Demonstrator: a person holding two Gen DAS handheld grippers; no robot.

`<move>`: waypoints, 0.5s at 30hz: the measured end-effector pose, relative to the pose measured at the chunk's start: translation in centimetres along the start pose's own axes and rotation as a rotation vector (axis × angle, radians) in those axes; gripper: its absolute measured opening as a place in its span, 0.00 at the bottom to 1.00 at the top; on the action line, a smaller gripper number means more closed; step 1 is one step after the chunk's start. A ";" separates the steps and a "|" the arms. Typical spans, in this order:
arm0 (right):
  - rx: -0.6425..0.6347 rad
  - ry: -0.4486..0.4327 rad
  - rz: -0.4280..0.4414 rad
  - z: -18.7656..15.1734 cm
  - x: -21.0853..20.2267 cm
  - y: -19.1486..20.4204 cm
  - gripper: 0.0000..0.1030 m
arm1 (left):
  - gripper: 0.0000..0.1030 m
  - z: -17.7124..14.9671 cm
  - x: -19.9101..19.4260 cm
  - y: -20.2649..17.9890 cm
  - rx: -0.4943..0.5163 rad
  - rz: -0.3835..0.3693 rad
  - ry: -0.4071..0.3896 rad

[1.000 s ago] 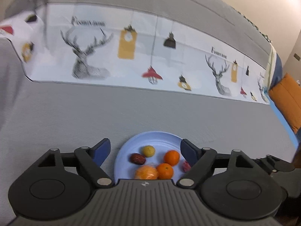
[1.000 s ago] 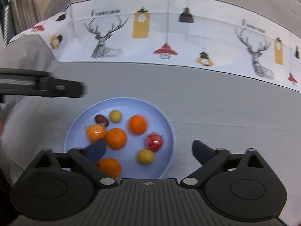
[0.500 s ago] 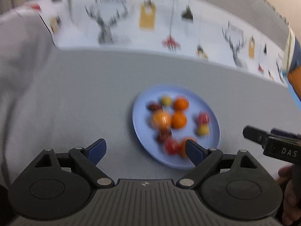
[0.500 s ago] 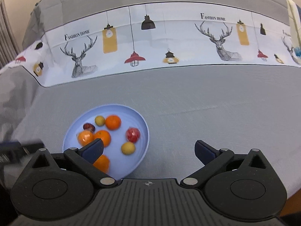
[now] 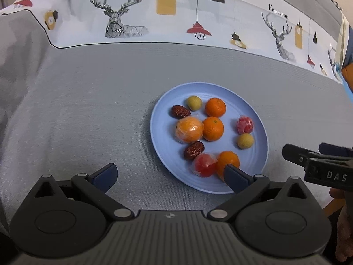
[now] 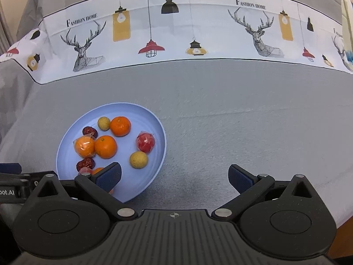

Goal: Organize fruits

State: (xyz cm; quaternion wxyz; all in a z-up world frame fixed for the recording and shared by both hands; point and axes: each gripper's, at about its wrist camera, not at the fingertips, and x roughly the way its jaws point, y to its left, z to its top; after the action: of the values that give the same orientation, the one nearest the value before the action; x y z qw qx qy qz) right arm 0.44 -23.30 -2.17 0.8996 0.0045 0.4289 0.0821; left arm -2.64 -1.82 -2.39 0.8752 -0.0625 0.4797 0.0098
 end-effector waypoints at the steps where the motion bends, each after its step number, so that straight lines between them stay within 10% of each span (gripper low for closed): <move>1: -0.004 0.003 0.003 0.0 0.1 0.1 0.99 | 0.99 0.0 0.1 -0.1 0.004 0.000 0.003; 15: -0.024 0.006 0.022 -0.1 0.3 0.5 0.99 | 0.99 -0.1 0.1 -0.7 0.020 0.002 -0.008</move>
State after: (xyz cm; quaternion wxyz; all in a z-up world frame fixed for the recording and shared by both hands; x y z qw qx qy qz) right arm 0.48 -22.78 -2.36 0.8972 -0.0020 0.4307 0.0971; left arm -2.57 -2.51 -2.49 0.8777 -0.0529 0.4762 0.0061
